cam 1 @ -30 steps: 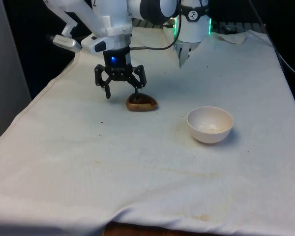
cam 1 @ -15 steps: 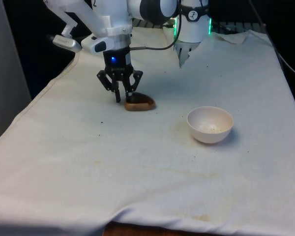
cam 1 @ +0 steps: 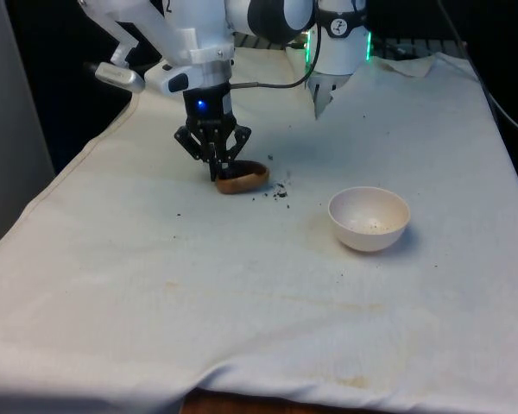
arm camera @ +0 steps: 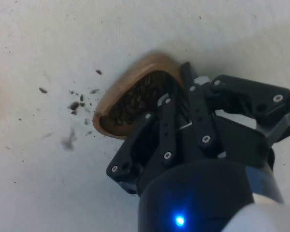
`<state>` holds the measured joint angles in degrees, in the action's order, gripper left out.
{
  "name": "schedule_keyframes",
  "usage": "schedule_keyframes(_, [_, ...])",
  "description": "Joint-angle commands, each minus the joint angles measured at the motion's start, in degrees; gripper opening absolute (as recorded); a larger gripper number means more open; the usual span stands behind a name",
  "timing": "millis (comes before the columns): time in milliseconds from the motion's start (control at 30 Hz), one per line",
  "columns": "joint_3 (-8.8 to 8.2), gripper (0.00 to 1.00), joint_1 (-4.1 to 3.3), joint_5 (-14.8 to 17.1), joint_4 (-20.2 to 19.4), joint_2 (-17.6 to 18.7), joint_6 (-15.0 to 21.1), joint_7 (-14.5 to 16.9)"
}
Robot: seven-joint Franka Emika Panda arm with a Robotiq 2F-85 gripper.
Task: Pour the coffee beans from the cup into the bowl.
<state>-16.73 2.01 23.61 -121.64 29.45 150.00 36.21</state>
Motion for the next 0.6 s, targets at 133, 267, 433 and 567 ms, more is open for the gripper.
schedule_keyframes(133, [-0.17,0.0,-0.46,-0.29,-0.17,-0.23,0.11,-0.52])
schedule_keyframes(267, [-0.46,0.0,-1.09,-0.69,-0.46,-0.92,0.11,-1.32])
schedule_keyframes(433, [-0.57,0.0,-2.18,-1.72,-1.09,-3.15,-0.34,-3.21])
schedule_keyframes(567, [-0.46,0.0,-2.81,-2.98,-1.49,-4.53,-0.46,-4.93])
